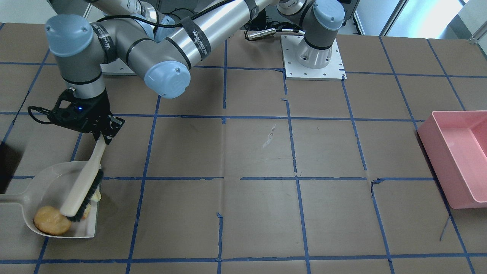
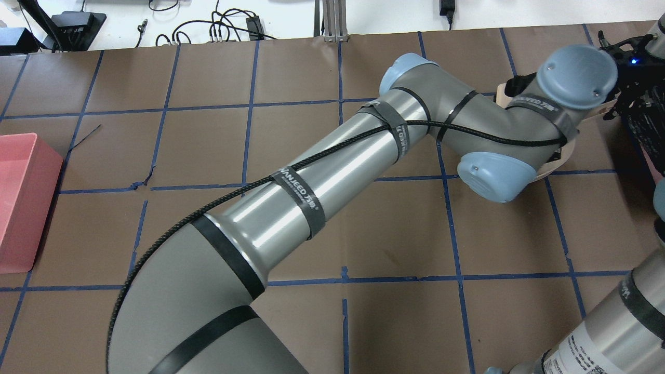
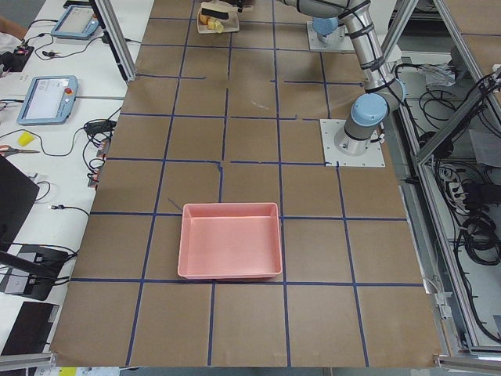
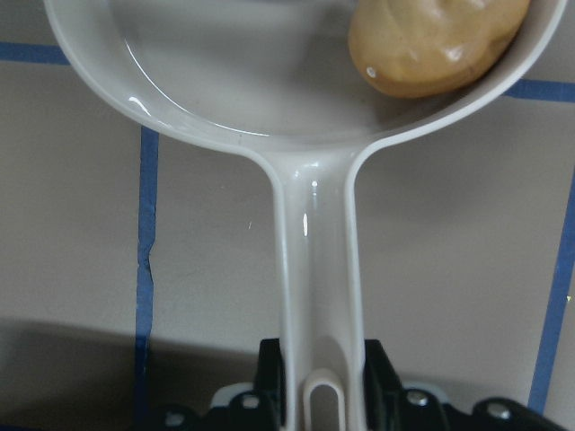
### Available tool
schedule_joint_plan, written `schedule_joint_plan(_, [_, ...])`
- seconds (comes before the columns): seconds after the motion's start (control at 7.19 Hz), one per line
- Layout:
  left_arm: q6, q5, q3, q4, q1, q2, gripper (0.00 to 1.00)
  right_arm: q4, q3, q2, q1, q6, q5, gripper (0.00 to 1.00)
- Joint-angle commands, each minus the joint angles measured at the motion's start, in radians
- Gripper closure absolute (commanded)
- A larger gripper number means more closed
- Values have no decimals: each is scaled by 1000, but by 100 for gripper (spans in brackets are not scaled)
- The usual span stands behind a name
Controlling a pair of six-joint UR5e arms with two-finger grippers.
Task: Sweep and dump trash in nearest bin
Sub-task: 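Sweep the bread pieces into the dustpan with the brush in the left gripper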
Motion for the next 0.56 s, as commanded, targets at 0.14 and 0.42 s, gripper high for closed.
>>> schedule_joint_plan(0.14, [43,-3,-117,20,58,35,100,3,1,2,0,0,16,100])
schedule_joint_plan(0.42, [-17,-4,-119,28,43,13,100,3,1,5,0,0,16,100])
